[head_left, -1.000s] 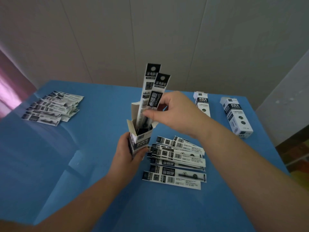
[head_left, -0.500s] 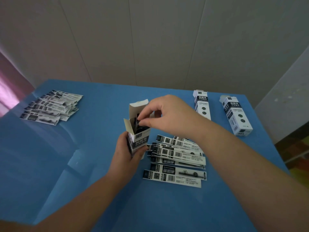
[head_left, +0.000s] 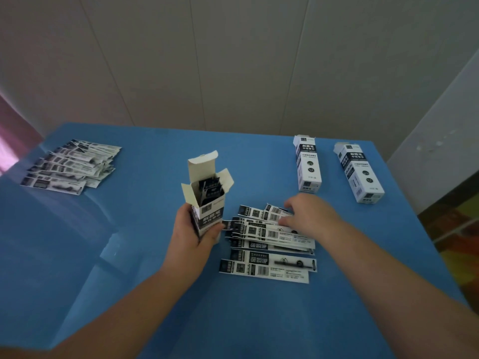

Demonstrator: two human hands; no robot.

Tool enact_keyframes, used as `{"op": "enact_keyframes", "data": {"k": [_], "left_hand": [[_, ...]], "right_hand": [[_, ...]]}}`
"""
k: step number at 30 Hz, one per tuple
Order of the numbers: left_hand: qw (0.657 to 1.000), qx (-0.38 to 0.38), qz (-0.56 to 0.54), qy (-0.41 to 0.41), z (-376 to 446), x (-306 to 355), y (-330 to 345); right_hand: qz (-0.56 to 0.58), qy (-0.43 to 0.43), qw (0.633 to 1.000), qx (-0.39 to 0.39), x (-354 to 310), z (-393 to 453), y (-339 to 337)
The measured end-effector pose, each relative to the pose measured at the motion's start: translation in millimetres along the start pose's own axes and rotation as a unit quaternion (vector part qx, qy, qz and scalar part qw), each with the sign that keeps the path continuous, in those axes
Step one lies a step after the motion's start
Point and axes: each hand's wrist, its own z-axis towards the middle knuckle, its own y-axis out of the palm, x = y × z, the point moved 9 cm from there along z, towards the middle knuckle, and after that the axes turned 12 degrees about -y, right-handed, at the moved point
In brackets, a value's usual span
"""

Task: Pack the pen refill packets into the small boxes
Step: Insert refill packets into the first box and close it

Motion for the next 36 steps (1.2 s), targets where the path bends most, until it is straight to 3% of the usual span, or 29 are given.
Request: {"op": "enact_keyframes", "data": {"k": [7,27,32,36], "left_hand": [[1.0,-0.002,0.0,0.0,-0.3,1.1,1.1],[1.0,-0.004,0.013,-0.001,2.2,-0.3,1.2],[1.0,-0.009,0.007,-0.002,3.0,-1.0,1.8],[1.0,-0.012,-0.003,0.002,2.8,-1.1,3.0]], "right_hand": [[0.022,-0.052,0.997,0.057,-7.0,2.0,2.4],[0.032,-0.112,0.993,0.026,-11.2,6.7,7.1],[0.095,-0.124,0.986,0.055,-16.4,4.6,-11.0],[0.203,-0.084,0.969,0.115,-10.2,3.6,-37.4]]}}
